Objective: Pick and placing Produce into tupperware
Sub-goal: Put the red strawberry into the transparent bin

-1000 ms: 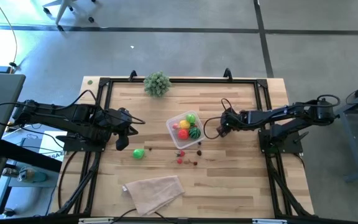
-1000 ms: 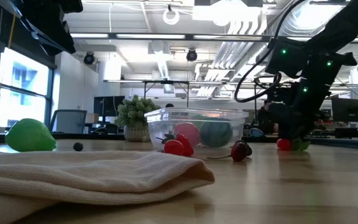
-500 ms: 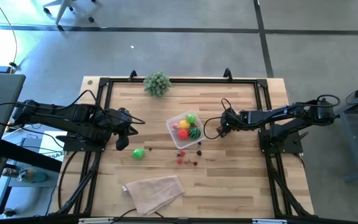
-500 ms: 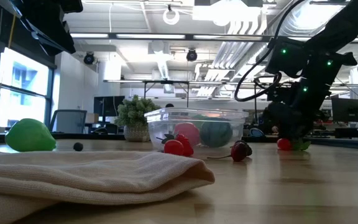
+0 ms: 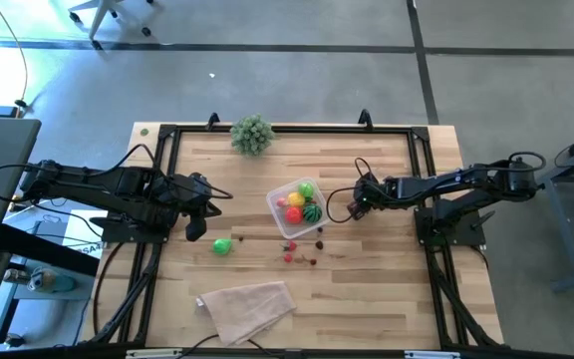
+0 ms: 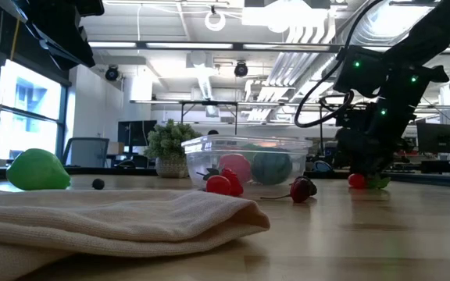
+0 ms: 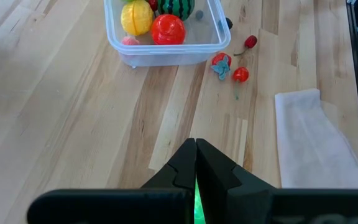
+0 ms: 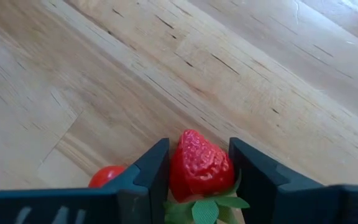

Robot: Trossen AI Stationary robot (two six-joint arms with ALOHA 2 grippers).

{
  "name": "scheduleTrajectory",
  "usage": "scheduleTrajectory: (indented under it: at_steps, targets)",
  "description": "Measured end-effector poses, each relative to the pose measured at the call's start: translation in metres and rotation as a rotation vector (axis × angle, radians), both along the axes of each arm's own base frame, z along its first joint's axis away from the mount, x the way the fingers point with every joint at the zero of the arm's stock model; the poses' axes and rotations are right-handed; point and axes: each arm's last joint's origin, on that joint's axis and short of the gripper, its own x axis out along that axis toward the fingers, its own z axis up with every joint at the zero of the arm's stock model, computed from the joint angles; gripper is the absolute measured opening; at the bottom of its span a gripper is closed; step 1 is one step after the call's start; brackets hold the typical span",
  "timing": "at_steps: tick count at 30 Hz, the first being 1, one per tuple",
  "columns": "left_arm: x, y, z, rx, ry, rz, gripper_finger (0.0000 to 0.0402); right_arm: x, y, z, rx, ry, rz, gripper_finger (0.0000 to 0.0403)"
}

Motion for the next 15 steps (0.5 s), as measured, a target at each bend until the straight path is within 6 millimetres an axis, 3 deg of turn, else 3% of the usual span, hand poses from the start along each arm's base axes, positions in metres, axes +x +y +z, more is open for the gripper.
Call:
scheduleTrajectory:
  at_steps: [8,15]
  targets:
    - [0.000,0.000,0.000,0.000,0.000,0.000,0.0001,0.002,0.000,0.004,-0.006,-0.017,0.007,0.0128]
    - [0.000,0.000,0.000,0.000,0.000,0.000,0.0001,0.013,-0.003,0.029,-0.055,-0.053,0.059,0.0128]
